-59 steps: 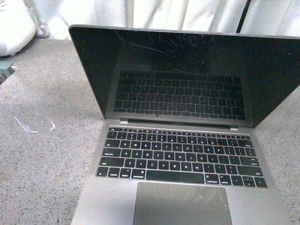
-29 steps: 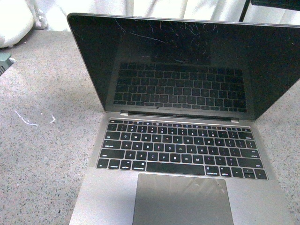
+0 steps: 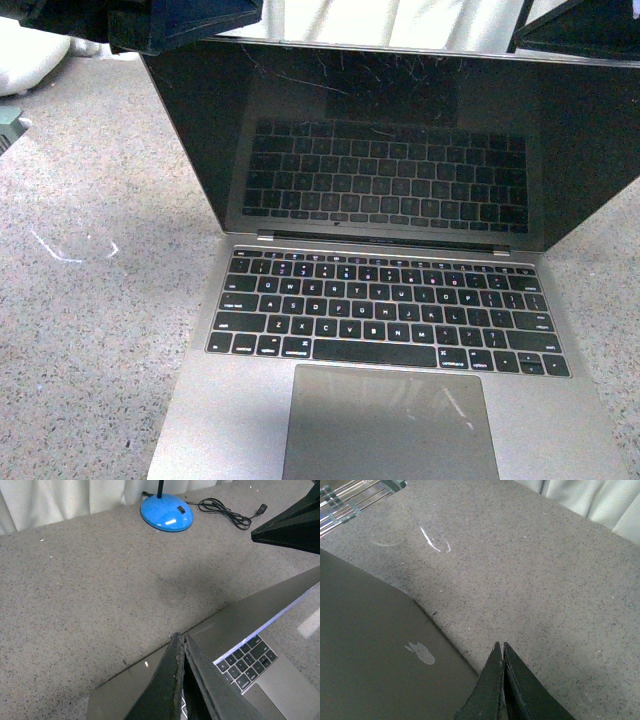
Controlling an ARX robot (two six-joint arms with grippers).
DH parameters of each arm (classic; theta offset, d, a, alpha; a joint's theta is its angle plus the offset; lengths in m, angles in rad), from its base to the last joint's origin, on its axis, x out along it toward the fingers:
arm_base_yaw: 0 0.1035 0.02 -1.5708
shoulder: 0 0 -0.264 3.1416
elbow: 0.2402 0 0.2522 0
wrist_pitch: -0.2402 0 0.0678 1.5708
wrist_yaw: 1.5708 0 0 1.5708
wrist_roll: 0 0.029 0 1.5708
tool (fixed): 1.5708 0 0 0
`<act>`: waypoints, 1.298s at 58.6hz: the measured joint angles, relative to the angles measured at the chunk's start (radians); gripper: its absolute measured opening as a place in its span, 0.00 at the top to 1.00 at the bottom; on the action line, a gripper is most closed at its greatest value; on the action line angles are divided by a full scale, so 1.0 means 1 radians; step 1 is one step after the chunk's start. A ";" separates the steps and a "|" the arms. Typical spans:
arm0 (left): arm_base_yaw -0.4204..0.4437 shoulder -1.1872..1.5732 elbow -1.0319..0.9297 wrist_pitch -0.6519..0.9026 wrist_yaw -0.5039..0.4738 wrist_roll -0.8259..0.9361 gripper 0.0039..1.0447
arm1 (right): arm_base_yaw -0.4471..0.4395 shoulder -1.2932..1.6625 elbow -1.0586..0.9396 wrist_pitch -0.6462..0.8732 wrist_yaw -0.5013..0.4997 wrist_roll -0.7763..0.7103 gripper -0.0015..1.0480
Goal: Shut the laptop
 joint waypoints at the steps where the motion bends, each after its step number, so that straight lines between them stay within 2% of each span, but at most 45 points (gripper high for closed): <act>1: -0.001 -0.003 -0.002 -0.002 0.000 0.000 0.96 | 0.000 -0.003 -0.003 0.000 0.000 0.003 0.99; 10: -0.011 -0.048 -0.032 -0.033 0.008 -0.001 0.96 | 0.010 -0.045 -0.063 0.002 -0.002 0.048 0.99; 22: -0.035 -0.126 -0.094 -0.089 0.026 -0.005 0.96 | 0.035 -0.130 -0.187 0.038 0.006 0.180 0.99; 37: -0.075 -0.192 -0.169 -0.210 0.045 -0.045 0.96 | 0.106 -0.256 -0.349 0.034 0.100 0.438 0.99; 47: -0.135 -0.229 -0.209 -0.319 0.067 -0.077 0.96 | 0.158 -0.293 -0.418 0.023 0.179 0.581 0.99; 59: -0.200 -0.259 -0.239 -0.394 0.085 -0.080 0.96 | 0.214 -0.313 -0.470 -0.006 0.217 0.686 0.99; 76: -0.225 -0.294 -0.247 -0.513 0.113 -0.071 0.96 | 0.263 -0.327 -0.498 -0.081 0.240 0.791 0.99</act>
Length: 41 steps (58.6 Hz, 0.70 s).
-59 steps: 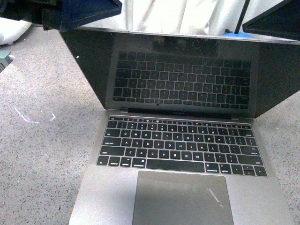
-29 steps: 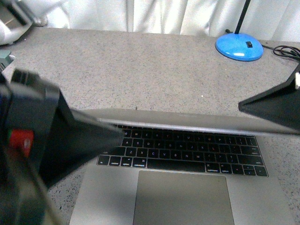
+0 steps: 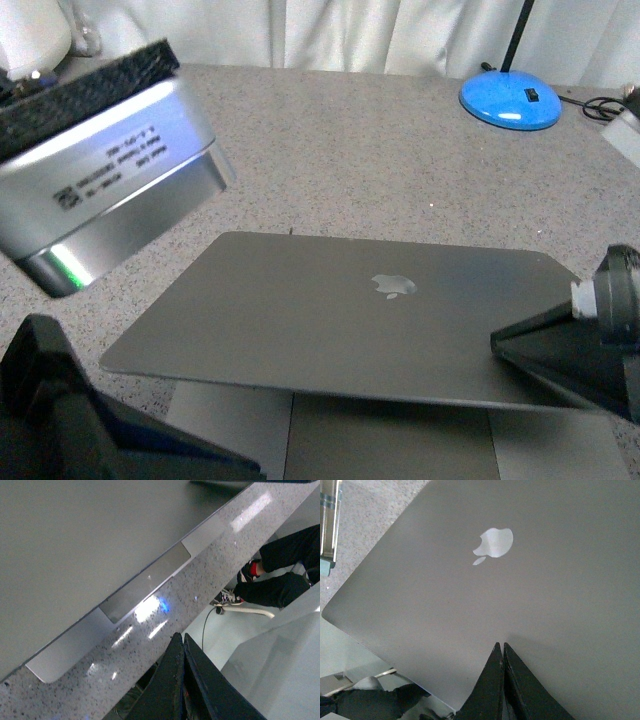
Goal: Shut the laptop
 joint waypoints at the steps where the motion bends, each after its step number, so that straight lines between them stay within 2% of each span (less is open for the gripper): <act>1: -0.001 -0.002 0.000 -0.006 0.002 0.000 0.96 | 0.002 0.000 -0.001 -0.005 0.001 0.001 0.99; 12: -0.018 -0.027 0.000 -0.106 0.045 0.013 0.96 | 0.044 -0.009 -0.023 -0.100 0.047 0.027 0.99; 23: -0.034 -0.060 -0.009 -0.156 0.060 0.030 0.96 | 0.086 -0.039 -0.057 -0.109 0.071 0.049 0.99; 32: -0.029 -0.064 -0.024 -0.079 0.006 0.019 0.96 | 0.092 -0.057 -0.061 -0.067 0.135 0.040 0.99; 41: 0.028 -0.034 -0.016 0.078 -0.109 -0.017 0.96 | 0.045 -0.061 -0.058 0.036 0.304 -0.038 0.99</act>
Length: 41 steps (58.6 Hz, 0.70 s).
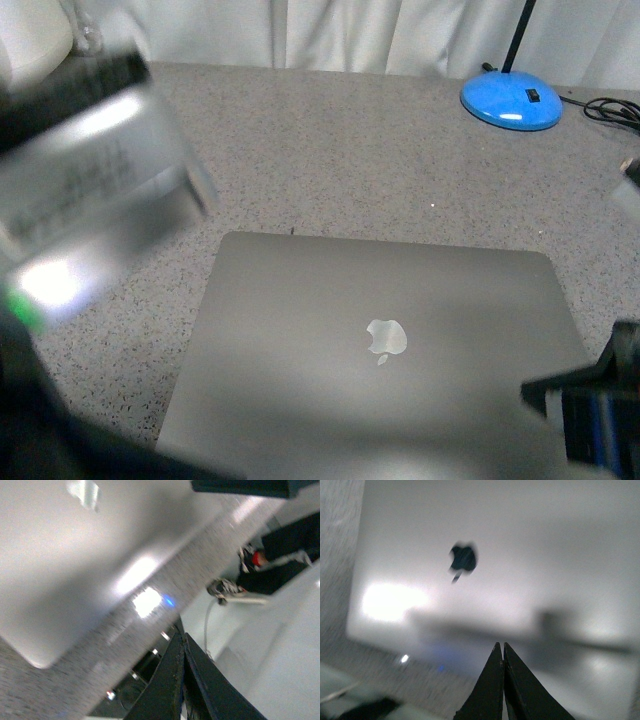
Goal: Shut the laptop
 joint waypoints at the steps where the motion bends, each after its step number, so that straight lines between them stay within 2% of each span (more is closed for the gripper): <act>1: 0.008 0.005 0.003 0.013 -0.010 -0.002 0.96 | -0.006 -0.001 0.000 0.010 0.026 -0.015 0.99; 10: 0.114 0.063 0.056 0.166 -0.117 -0.046 0.96 | -0.079 -0.007 0.021 0.117 0.212 -0.147 0.99; 20: 0.226 0.095 0.122 0.275 -0.220 -0.063 0.96 | -0.128 -0.041 0.036 0.243 0.357 -0.291 0.99; 31: 0.358 0.091 0.146 0.402 -0.375 -0.063 0.96 | -0.134 -0.117 0.022 0.360 0.507 -0.409 0.99; 41: 0.438 0.006 0.096 0.486 -0.421 -0.056 0.96 | -0.112 -0.218 -0.053 0.483 0.662 -0.481 0.99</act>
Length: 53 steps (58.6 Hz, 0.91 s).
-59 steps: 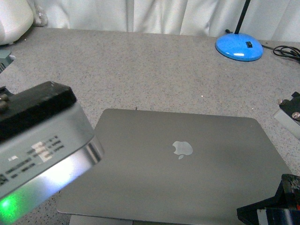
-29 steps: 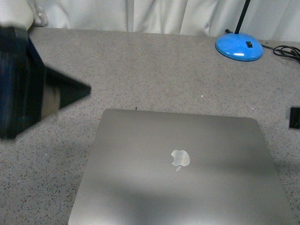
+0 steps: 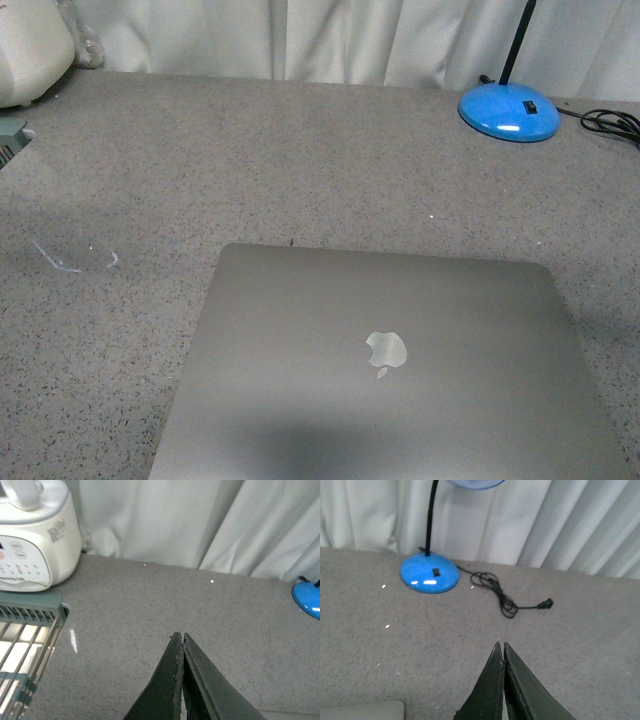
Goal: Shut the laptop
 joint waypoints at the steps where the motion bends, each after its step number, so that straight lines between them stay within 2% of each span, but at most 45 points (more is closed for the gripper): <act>1: 0.002 -0.009 -0.006 0.004 -0.001 0.001 0.96 | 0.009 -0.015 -0.016 0.024 0.021 -0.016 0.99; 8: 0.018 -0.123 -0.079 0.003 -0.004 -0.002 0.96 | 0.087 -0.118 -0.108 0.105 0.168 -0.056 0.99; 19: -0.024 -0.282 -0.211 -0.021 -0.046 -0.028 0.96 | 0.253 -0.208 -0.224 0.091 0.388 -0.023 0.99; 28: -0.126 -0.427 -0.321 -0.069 -0.126 -0.058 0.96 | 0.380 -0.238 -0.295 0.134 0.546 -0.004 0.99; 37: -0.243 -0.566 -0.416 -0.158 -0.218 -0.109 0.96 | 0.431 -0.248 -0.346 0.173 0.652 0.006 0.99; 42: -0.318 -0.639 -0.461 -0.187 -0.279 -0.134 0.96 | 0.441 -0.233 -0.373 0.320 0.689 -0.045 0.99; 45: -0.342 -0.671 -0.479 -0.190 -0.290 -0.146 0.96 | 0.441 -0.222 -0.383 0.397 0.686 -0.072 0.99; 47: -0.352 -0.692 -0.492 -0.181 -0.294 -0.151 0.96 | 0.420 -0.251 -0.386 0.370 0.599 -0.054 0.99; 51: -0.345 -0.725 -0.549 -0.054 -0.316 -0.079 0.96 | 0.338 -0.404 -0.386 0.190 0.290 0.006 0.99; 53: -0.328 -0.751 -0.562 -0.029 -0.310 -0.046 0.96 | 0.304 -0.475 -0.386 0.123 0.183 0.028 0.99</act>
